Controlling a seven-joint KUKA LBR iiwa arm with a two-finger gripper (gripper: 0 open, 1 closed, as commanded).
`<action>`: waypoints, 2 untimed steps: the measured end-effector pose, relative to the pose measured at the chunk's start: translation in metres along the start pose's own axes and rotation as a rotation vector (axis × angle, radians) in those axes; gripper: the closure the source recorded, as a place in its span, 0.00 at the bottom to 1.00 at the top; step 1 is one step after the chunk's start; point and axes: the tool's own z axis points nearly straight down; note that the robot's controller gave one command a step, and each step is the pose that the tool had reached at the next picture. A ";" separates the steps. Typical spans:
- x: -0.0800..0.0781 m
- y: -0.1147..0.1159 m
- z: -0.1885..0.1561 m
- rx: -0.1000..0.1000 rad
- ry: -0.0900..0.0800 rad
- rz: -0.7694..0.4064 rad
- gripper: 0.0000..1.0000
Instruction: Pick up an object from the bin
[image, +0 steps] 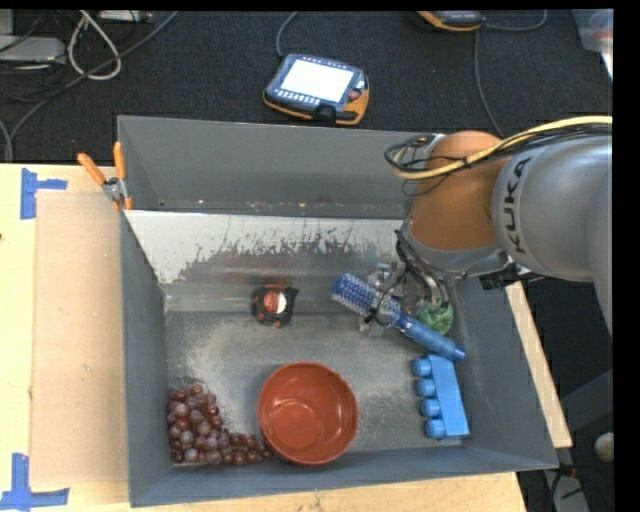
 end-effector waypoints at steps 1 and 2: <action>0.001 0.000 -0.017 0.000 0.003 0.000 1.00; 0.001 0.000 -0.052 0.000 0.005 0.000 1.00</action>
Offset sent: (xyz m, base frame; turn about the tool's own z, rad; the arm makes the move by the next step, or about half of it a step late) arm -0.0004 -0.0001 0.0726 0.0002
